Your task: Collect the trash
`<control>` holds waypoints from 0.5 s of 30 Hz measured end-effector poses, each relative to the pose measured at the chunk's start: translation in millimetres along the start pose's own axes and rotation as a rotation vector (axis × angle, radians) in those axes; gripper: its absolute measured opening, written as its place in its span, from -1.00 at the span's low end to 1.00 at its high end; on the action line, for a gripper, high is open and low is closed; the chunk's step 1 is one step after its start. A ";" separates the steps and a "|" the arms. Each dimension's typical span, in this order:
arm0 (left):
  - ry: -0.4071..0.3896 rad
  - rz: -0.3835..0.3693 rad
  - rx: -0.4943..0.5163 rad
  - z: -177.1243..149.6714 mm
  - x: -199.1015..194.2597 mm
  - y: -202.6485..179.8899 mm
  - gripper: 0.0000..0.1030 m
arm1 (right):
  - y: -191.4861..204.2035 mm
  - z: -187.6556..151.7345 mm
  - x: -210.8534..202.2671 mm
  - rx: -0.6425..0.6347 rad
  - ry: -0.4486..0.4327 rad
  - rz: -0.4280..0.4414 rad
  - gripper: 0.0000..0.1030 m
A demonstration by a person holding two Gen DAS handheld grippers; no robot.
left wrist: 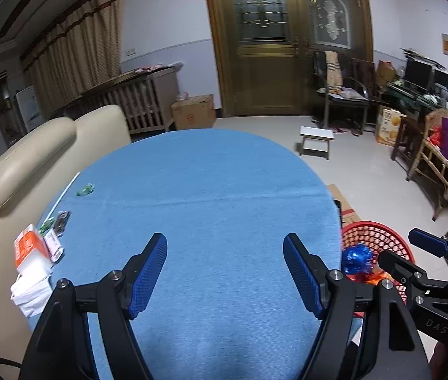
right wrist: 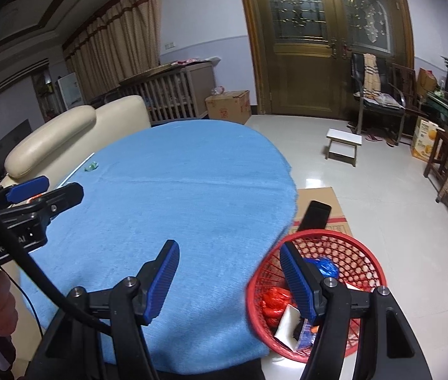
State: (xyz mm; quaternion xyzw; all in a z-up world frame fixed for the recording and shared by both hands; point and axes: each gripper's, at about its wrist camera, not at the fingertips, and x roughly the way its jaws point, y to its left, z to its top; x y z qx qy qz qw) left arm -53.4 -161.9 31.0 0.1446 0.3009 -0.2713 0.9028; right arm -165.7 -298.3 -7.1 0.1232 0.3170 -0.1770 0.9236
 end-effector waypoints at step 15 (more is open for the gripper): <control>0.055 0.173 -0.156 -19.5 2.0 88.6 0.48 | 87.2 42.9 32.1 -0.133 -0.037 0.126 0.36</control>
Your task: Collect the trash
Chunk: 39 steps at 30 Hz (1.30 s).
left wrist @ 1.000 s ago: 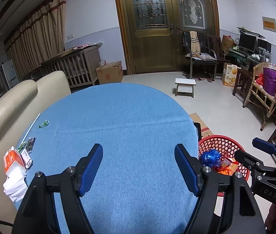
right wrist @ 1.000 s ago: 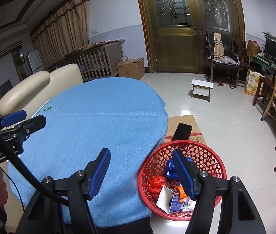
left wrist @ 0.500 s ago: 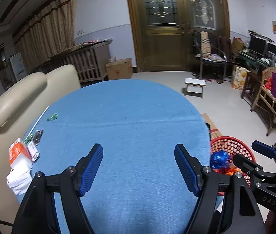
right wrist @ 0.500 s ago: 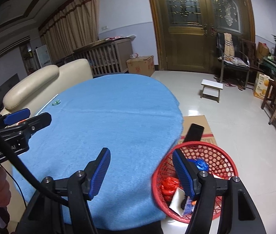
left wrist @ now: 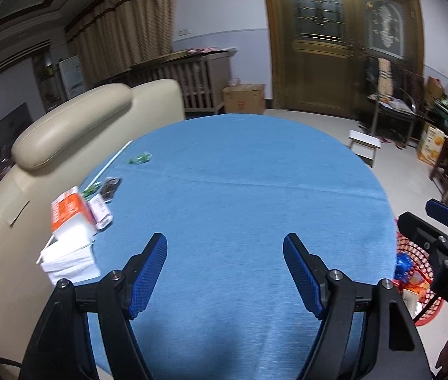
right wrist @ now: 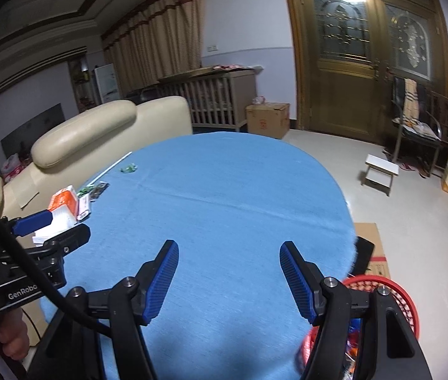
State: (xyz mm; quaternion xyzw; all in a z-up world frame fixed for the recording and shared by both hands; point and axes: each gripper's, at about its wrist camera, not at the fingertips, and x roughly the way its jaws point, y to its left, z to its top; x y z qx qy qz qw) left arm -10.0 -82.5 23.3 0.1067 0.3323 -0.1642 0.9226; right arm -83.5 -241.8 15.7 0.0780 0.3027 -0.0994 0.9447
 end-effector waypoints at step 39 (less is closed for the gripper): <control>-0.121 0.152 -0.092 35.0 -41.7 69.6 0.49 | 53.2 27.0 10.7 -0.059 0.024 0.086 0.37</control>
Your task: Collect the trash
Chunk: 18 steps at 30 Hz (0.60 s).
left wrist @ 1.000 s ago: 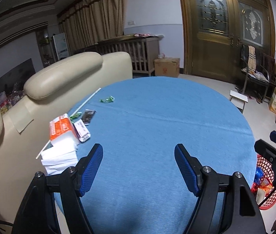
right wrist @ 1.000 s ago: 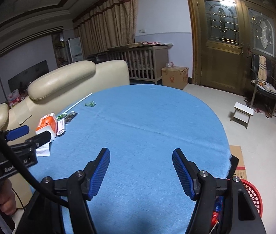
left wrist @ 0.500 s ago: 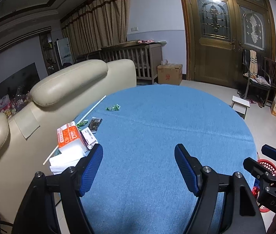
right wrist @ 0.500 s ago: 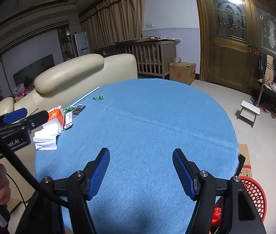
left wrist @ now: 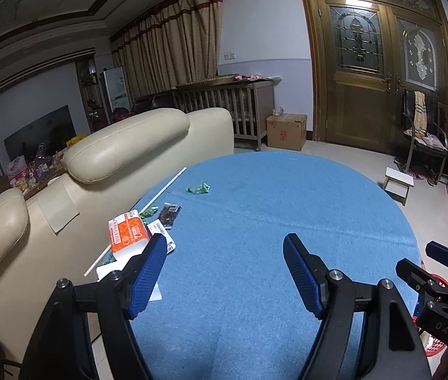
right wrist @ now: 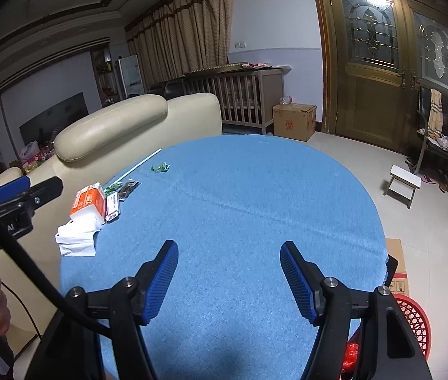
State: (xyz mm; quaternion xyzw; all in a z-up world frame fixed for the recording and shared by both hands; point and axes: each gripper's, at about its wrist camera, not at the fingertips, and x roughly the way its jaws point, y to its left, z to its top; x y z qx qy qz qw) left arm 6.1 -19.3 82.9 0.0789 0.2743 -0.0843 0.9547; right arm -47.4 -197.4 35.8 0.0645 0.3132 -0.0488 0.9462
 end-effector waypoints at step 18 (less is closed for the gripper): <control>0.037 0.038 -0.019 -4.3 22.0 6.5 0.49 | -14.4 -8.4 15.7 0.076 0.050 0.005 0.37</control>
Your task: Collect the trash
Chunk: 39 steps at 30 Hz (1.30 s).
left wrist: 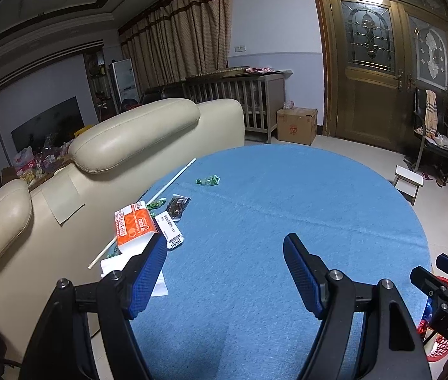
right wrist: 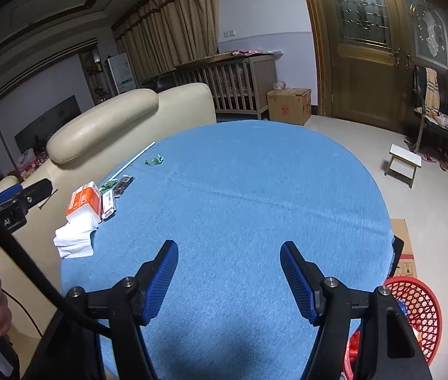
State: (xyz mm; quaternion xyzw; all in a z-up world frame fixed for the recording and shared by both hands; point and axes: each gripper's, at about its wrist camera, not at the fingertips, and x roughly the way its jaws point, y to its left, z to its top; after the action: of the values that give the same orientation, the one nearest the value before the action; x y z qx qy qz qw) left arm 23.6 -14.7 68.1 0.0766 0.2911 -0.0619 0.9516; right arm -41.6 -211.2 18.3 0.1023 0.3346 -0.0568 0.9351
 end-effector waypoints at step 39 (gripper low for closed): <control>0.024 0.035 -0.007 -11.5 7.6 17.8 0.49 | 15.1 -3.1 -1.7 -0.010 0.001 -0.010 0.37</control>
State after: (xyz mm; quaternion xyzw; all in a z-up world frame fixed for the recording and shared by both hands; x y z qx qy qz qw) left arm 26.4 4.3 56.4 0.0791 0.3013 -0.0435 0.9492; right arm -42.2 -195.8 19.4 0.0961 0.3360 -0.0598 0.9350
